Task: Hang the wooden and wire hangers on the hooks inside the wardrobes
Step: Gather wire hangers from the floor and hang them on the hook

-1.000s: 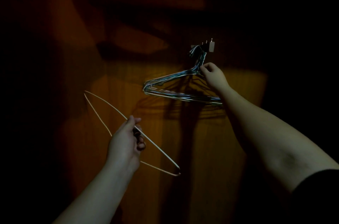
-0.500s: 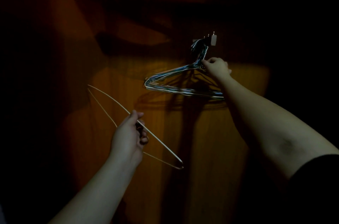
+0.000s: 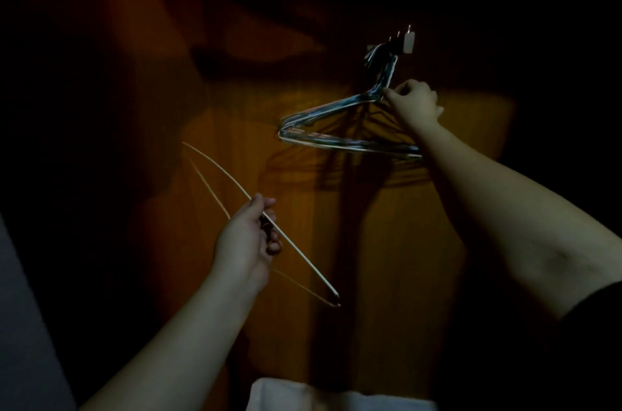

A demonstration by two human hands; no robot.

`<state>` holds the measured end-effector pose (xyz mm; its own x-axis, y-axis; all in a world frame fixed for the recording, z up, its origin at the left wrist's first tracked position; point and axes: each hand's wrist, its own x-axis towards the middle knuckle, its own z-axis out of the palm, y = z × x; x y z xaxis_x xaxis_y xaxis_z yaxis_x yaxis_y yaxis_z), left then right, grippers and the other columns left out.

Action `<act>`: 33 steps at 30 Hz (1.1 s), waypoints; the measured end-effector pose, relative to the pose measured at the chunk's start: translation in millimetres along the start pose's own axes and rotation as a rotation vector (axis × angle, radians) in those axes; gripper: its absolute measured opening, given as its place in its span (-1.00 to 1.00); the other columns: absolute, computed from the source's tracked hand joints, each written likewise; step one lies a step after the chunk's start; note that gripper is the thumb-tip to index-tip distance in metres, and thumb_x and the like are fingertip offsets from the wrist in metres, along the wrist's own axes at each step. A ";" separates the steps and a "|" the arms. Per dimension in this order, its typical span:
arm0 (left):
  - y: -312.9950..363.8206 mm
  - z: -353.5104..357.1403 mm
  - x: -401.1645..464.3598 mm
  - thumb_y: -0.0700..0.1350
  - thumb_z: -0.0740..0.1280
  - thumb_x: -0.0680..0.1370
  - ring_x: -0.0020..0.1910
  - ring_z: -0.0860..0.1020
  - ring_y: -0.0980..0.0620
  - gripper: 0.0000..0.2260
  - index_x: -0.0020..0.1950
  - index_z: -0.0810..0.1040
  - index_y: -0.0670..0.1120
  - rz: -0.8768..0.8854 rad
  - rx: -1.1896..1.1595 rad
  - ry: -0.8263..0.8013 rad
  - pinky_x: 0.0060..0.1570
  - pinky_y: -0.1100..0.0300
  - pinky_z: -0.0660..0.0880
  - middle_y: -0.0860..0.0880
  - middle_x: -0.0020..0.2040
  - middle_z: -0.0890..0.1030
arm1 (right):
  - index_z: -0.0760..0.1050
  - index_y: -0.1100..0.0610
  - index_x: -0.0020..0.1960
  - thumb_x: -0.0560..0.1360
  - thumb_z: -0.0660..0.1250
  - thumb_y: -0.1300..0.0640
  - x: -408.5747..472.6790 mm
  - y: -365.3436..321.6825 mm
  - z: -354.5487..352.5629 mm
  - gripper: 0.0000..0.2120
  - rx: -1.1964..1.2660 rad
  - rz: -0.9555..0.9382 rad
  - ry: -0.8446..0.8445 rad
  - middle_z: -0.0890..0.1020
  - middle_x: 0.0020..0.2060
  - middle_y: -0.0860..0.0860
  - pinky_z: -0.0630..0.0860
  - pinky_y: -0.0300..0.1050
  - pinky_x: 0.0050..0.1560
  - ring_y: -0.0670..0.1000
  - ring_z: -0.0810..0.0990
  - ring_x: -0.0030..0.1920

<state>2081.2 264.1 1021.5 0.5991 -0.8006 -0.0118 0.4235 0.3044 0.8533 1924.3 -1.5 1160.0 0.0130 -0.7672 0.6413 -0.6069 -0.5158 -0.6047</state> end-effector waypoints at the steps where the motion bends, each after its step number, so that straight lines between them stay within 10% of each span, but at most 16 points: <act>1: -1.1 -4.6 -2.6 -0.03 0.18 0.66 -0.53 0.30 0.16 -0.78 -0.07 0.52 -0.09 -0.013 0.002 -0.011 -0.55 0.32 0.19 0.03 -0.33 0.40 | 0.54 0.03 0.04 0.54 0.25 -0.18 -11.7 -0.5 1.9 -0.70 0.013 -0.004 0.011 0.56 0.11 0.04 0.27 0.11 0.19 0.11 0.44 0.22; 9: -20.7 -57.0 -22.8 -0.09 0.14 0.67 -0.56 0.27 0.14 -0.77 -0.04 0.51 -0.16 -0.134 0.085 -0.154 -0.55 0.30 0.16 0.01 -0.38 0.40 | 0.58 0.11 0.00 0.61 0.24 0.02 -193.8 26.5 55.7 -0.80 0.238 0.084 -0.527 0.62 -0.10 0.04 0.39 -0.19 -0.19 -0.03 0.54 -0.17; 16: -40.9 -93.2 -41.1 -0.12 0.11 0.67 -0.57 0.31 0.13 -0.77 -0.07 0.49 -0.17 -0.190 0.158 -0.220 -0.57 0.32 0.23 0.01 -0.44 0.41 | 0.55 0.14 0.14 0.62 0.16 -0.13 -370.5 60.1 103.7 -0.62 0.517 0.549 -1.139 0.68 -0.08 0.06 0.52 -0.09 -0.07 -0.04 0.62 -0.18; 22: -63.9 -120.9 -54.1 -0.12 0.13 0.65 -0.54 0.31 0.11 -0.78 -0.06 0.50 -0.18 -0.257 0.212 -0.244 -0.55 0.30 0.23 -0.01 -0.42 0.40 | 0.47 0.17 0.27 0.65 0.11 -0.07 -404.6 48.3 95.5 -0.62 1.113 0.837 -0.993 0.68 -0.09 0.06 0.48 -0.16 -0.18 -0.02 0.64 -0.18; 33: -99.4 -142.2 -61.8 -0.05 0.17 0.66 -0.54 0.31 0.12 -0.75 0.03 0.56 -0.18 -0.306 0.310 -0.049 -0.54 0.27 0.22 -0.02 -0.37 0.39 | 0.50 0.15 0.28 0.60 0.26 0.11 -402.6 39.5 84.1 -0.72 1.381 0.992 -0.592 0.59 -0.24 -0.03 0.37 -0.22 -0.26 -0.09 0.50 -0.32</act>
<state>2098.7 356.8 863.3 0.4417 -0.8556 -0.2698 0.3483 -0.1137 0.9305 1961.9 254.9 838.2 0.5354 -0.8164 -0.2163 0.4632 0.4980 -0.7331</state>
